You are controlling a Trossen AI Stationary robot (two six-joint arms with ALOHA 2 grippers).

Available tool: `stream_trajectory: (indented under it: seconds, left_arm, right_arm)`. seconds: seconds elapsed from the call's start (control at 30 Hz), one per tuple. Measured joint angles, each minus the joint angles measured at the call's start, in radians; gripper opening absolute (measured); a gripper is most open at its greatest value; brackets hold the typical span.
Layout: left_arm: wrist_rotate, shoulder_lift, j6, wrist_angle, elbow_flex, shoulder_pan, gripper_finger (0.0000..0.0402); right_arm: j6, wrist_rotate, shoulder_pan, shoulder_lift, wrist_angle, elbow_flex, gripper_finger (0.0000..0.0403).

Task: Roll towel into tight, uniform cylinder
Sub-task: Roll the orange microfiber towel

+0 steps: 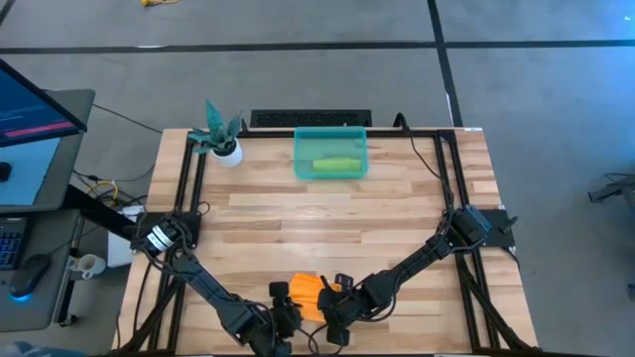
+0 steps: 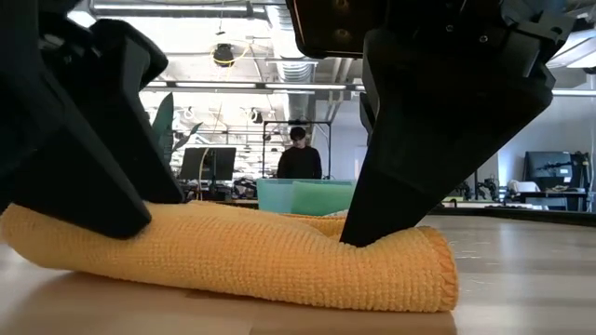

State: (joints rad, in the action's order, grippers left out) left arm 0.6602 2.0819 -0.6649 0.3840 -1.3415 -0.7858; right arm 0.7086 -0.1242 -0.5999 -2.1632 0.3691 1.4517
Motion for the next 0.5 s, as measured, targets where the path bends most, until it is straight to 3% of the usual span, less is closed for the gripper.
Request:
stream_trajectory:
  seconds: [0.27,0.5]
  left_arm:
    - [0.006,0.0,-0.002,0.014,0.005,0.007,0.0111]
    - [-0.06,-0.001,-0.018,0.047,0.005,0.039,0.0062]
  right_arm:
    - [0.0,0.008,0.001,0.0,0.0,0.0,0.0007]
    - [0.0,0.016,-0.002,0.0,0.0,0.0,0.0007]
